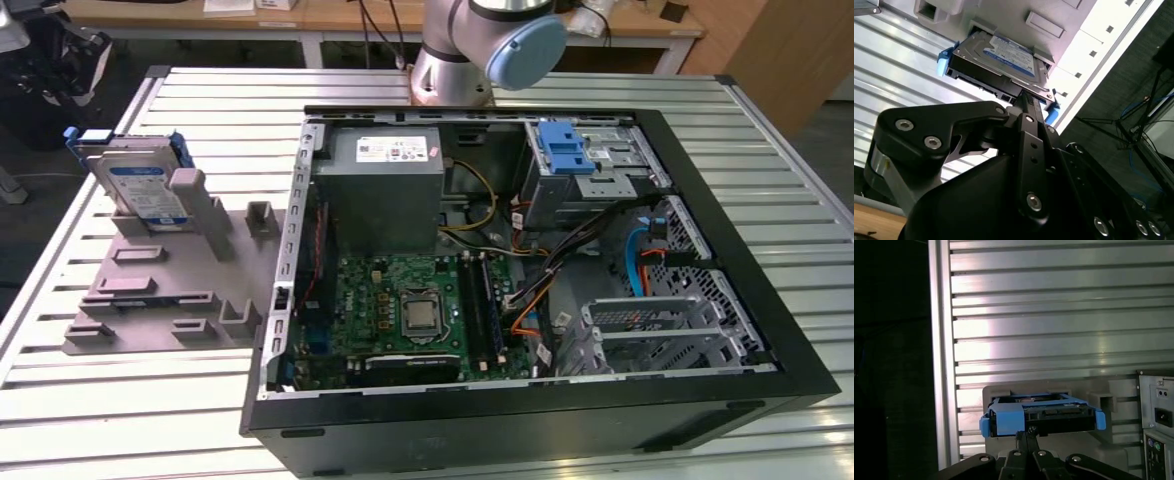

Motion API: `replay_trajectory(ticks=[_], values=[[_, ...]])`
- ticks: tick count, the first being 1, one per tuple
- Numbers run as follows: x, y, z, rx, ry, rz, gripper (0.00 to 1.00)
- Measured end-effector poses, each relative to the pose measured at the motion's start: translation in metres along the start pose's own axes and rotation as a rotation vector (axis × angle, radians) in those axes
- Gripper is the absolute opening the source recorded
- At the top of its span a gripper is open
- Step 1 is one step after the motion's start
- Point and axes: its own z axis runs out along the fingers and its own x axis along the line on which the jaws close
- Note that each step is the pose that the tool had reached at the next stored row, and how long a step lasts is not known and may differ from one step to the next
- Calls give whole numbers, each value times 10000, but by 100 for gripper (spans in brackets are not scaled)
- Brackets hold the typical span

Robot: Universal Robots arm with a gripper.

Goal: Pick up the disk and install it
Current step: 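Pick up the disk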

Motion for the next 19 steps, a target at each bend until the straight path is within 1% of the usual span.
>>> replay_trajectory(ticks=[10, 16, 19], values=[[1, 0, 0, -1, 3, -54, 11], [2, 0, 0, -5, 11, -236, 11], [3, 0, 0, -10, 17, -394, 11]])
